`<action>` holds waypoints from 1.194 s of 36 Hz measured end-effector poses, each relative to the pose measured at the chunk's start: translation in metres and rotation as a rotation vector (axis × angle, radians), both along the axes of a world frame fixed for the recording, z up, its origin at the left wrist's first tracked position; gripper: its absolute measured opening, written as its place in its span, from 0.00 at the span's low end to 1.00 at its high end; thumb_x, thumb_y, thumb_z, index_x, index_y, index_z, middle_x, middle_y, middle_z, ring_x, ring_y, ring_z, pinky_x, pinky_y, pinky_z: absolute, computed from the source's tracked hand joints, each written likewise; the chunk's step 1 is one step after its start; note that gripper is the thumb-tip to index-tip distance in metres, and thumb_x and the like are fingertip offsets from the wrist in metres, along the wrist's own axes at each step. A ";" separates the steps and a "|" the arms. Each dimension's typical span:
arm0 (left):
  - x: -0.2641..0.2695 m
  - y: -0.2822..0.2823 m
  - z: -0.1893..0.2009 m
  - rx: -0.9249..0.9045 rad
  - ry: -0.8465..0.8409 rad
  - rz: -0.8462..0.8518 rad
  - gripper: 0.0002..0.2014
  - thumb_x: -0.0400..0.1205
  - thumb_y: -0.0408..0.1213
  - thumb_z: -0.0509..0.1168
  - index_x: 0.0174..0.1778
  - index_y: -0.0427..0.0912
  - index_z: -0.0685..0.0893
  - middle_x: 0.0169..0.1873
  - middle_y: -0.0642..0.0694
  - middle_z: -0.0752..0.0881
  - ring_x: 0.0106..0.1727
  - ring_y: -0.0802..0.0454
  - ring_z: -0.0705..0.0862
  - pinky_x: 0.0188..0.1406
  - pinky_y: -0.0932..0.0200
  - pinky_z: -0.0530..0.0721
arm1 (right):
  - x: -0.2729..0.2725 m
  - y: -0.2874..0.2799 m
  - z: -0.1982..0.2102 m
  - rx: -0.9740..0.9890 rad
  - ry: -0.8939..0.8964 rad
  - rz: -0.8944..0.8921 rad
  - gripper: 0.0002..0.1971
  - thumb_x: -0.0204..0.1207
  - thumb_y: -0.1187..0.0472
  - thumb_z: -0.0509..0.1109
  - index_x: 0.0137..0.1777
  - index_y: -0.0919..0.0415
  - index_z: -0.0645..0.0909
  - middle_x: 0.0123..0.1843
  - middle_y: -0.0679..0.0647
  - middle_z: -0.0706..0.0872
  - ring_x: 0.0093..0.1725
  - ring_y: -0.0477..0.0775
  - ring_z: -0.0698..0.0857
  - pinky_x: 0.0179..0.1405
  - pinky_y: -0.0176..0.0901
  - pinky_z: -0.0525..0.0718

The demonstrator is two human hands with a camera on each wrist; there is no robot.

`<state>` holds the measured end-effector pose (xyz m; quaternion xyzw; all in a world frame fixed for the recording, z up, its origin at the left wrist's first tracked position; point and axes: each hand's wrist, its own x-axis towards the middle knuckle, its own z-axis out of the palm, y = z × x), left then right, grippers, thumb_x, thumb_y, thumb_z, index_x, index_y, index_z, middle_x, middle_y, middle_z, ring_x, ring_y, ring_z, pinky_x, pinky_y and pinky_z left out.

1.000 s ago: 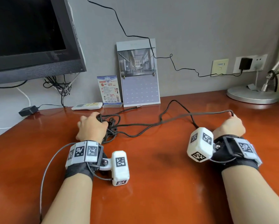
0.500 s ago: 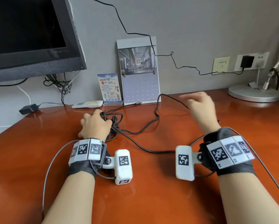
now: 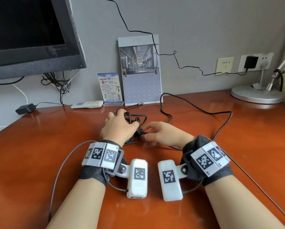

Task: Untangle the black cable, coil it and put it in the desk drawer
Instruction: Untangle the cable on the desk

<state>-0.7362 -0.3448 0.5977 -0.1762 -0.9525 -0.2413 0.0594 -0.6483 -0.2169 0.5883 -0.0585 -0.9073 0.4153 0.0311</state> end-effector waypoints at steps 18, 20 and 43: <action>-0.012 -0.007 0.000 0.105 -0.046 0.061 0.27 0.80 0.52 0.58 0.77 0.55 0.67 0.73 0.42 0.68 0.71 0.41 0.72 0.64 0.44 0.77 | 0.001 0.023 0.000 -0.003 0.467 -0.449 0.14 0.73 0.74 0.56 0.41 0.56 0.79 0.42 0.54 0.86 0.41 0.53 0.79 0.36 0.38 0.71; -0.014 -0.009 -0.001 0.112 -0.045 0.072 0.27 0.80 0.52 0.58 0.77 0.55 0.67 0.73 0.42 0.68 0.71 0.41 0.71 0.64 0.44 0.76 | 0.001 0.027 0.002 -0.123 0.552 -0.495 0.14 0.74 0.76 0.56 0.41 0.59 0.79 0.38 0.50 0.84 0.38 0.48 0.78 0.32 0.31 0.71; -0.041 -0.043 0.000 0.121 -0.036 0.301 0.28 0.81 0.53 0.60 0.77 0.49 0.67 0.71 0.38 0.68 0.71 0.39 0.69 0.59 0.42 0.74 | 0.030 0.082 0.004 -0.560 0.847 -1.430 0.20 0.76 0.75 0.54 0.58 0.57 0.81 0.65 0.56 0.69 0.43 0.47 0.75 0.50 0.37 0.77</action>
